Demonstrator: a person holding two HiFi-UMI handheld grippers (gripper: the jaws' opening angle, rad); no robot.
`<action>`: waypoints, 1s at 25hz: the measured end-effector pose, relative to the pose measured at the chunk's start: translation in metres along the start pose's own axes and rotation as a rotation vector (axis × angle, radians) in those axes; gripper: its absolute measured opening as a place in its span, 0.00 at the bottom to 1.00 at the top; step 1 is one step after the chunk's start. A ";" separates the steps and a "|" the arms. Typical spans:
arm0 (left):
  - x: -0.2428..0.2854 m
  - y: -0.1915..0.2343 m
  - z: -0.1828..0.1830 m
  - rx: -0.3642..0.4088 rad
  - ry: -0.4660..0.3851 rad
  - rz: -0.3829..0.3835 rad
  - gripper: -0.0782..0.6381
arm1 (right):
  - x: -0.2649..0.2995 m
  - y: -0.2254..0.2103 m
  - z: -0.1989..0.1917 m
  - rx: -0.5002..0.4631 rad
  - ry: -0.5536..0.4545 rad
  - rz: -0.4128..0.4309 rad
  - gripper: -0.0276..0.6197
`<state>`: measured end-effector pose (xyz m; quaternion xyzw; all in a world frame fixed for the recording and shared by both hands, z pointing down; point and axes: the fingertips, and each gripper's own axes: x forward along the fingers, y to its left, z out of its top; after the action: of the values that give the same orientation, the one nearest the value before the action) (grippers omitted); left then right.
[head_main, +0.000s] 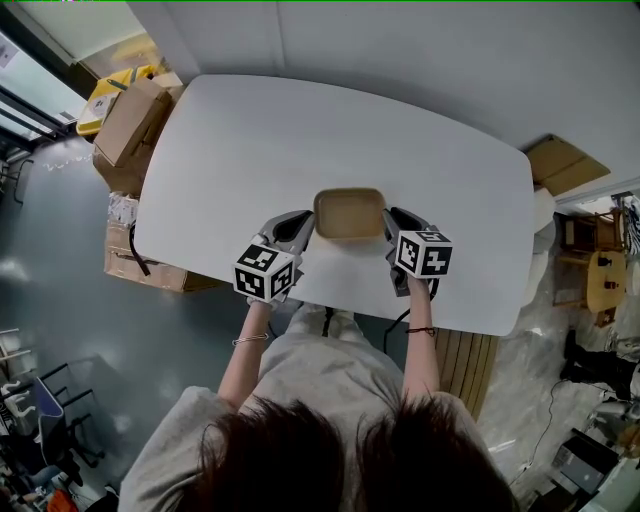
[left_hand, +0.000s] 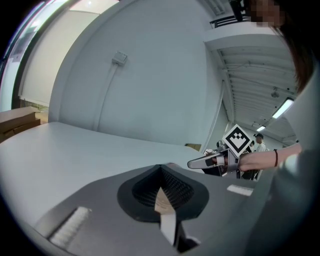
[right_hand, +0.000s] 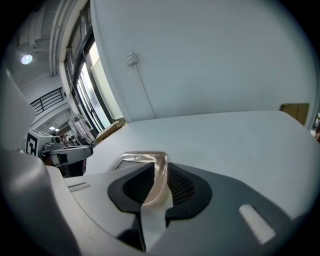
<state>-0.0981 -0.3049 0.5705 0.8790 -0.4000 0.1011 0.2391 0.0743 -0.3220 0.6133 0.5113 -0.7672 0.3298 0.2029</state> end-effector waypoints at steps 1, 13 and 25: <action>0.000 0.001 -0.001 0.000 0.004 -0.001 0.10 | 0.001 -0.001 -0.001 0.003 0.003 -0.006 0.20; 0.004 0.008 -0.005 -0.004 0.026 0.005 0.10 | 0.010 -0.012 -0.008 0.066 0.021 -0.027 0.19; 0.006 0.009 -0.008 0.002 0.039 0.010 0.10 | 0.013 -0.012 -0.013 0.075 0.037 -0.025 0.13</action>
<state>-0.1011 -0.3098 0.5829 0.8750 -0.3996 0.1199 0.2457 0.0802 -0.3245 0.6345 0.5220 -0.7439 0.3653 0.2017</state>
